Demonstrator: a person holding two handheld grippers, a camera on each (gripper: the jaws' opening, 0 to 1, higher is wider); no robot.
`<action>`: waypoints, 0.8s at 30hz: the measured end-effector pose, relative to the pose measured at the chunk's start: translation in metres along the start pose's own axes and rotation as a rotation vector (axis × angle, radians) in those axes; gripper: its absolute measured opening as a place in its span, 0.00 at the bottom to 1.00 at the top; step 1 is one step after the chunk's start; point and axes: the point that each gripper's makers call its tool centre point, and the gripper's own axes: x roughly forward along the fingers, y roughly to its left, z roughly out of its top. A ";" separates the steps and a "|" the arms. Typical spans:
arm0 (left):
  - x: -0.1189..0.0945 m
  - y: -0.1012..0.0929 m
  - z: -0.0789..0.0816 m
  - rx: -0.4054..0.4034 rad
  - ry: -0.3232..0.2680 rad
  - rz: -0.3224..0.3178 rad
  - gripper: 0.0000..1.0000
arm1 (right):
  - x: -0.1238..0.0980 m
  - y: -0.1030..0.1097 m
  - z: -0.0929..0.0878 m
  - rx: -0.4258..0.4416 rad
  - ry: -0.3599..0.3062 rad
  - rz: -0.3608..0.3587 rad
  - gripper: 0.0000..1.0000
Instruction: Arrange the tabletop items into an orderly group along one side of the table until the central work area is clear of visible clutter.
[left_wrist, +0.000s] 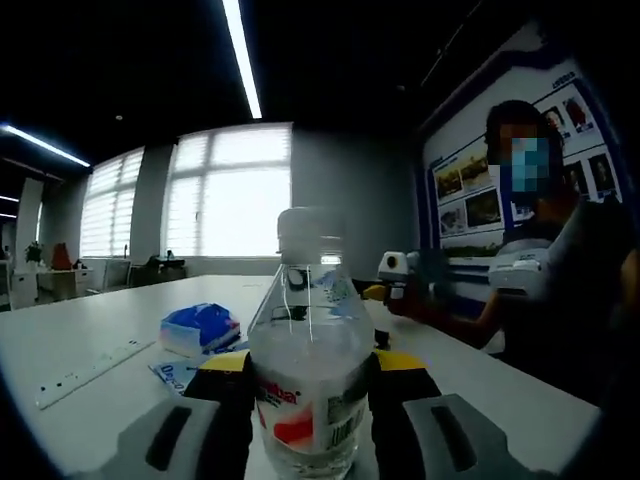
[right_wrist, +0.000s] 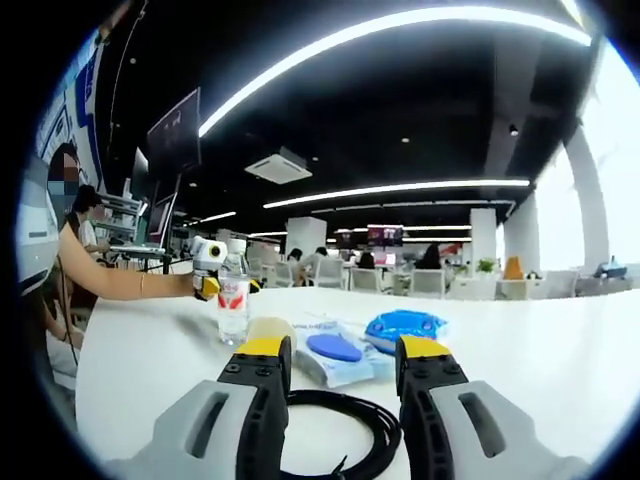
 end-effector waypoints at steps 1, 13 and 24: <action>0.000 0.001 0.000 0.004 -0.001 0.022 0.44 | 0.000 0.001 -0.001 -0.009 0.004 0.001 0.39; -0.006 0.009 0.001 0.012 0.009 0.262 0.44 | -0.002 0.004 0.005 0.018 -0.026 0.023 0.39; -0.016 0.018 -0.001 0.001 0.073 0.419 0.44 | -0.001 0.011 0.005 0.005 -0.023 0.050 0.38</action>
